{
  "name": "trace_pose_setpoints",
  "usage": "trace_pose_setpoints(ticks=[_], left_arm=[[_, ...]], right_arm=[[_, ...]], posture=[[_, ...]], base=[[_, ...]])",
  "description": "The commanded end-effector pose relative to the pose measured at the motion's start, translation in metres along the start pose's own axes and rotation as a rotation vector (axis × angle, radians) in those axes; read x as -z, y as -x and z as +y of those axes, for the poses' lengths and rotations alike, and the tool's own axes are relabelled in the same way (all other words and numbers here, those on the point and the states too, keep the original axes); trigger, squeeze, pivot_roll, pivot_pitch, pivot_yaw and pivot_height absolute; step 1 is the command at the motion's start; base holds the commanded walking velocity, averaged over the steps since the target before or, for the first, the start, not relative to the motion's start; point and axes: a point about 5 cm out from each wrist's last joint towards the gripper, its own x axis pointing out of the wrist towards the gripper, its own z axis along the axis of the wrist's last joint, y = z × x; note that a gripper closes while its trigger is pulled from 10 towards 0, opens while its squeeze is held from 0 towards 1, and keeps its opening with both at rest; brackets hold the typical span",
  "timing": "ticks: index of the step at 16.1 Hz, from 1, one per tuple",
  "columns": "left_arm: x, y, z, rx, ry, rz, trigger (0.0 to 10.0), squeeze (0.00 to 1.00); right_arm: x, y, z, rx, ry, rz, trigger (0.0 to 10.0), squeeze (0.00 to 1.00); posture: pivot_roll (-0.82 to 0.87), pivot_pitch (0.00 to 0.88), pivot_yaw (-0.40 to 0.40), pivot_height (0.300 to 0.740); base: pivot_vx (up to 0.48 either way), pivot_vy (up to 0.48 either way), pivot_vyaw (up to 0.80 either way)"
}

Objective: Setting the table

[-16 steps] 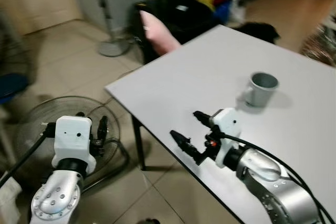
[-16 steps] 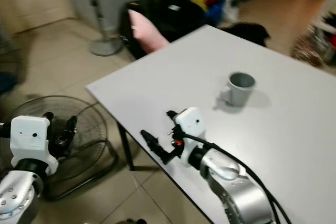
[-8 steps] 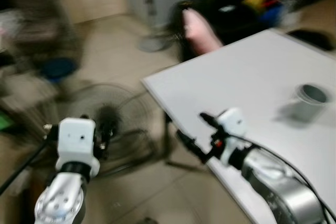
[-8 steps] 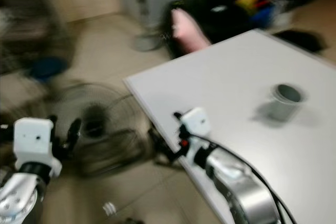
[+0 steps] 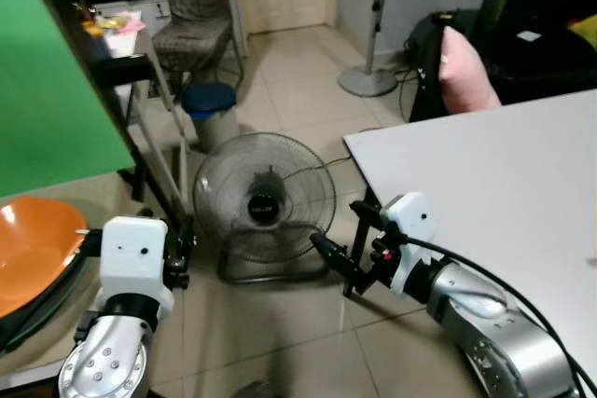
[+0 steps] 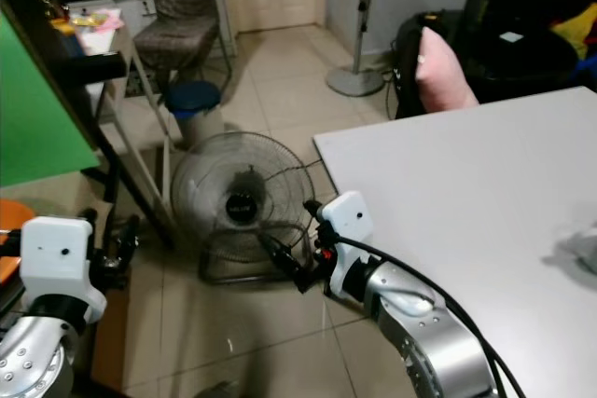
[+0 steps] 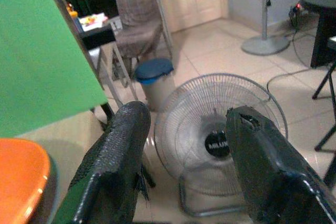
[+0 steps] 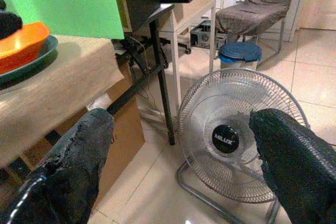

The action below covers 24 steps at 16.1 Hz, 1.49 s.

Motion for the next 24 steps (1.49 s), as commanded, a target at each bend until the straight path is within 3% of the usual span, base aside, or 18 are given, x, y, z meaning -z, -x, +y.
trace_pose_setpoints(ticks=[1,7,21,24], left_arm=[[0.002,0.001,0.004,-0.023,-0.026,0.006,10.0,0.0],[-0.006,0.0,0.002,0.013,-0.04,-0.049,10.0,0.0],[-0.018,-0.003,0.0,0.056,-0.079,-0.092,10.0,0.0],[-0.022,-0.004,-0.001,0.071,-0.091,-0.107,10.0,0.0]], right_arm=[[-0.003,-0.003,0.002,-0.024,0.002,-0.017,10.0,0.0],[-0.001,0.0,0.0,0.035,-0.043,-0.043,10.0,0.0],[-0.004,0.0,-0.007,0.088,-0.073,-0.068,10.0,0.0],[-0.005,0.002,-0.007,0.094,-0.088,-0.074,10.0,0.0]], posture=[[0.04,0.017,0.018,0.74],[0.04,0.018,0.03,0.74],[0.04,0.021,0.031,0.74],[0.04,0.025,0.024,0.74]], base=[[0.0,0.0,0.8],[0.0,0.041,0.8],[0.0,0.394,0.0],[0.0,0.405,-0.78]])
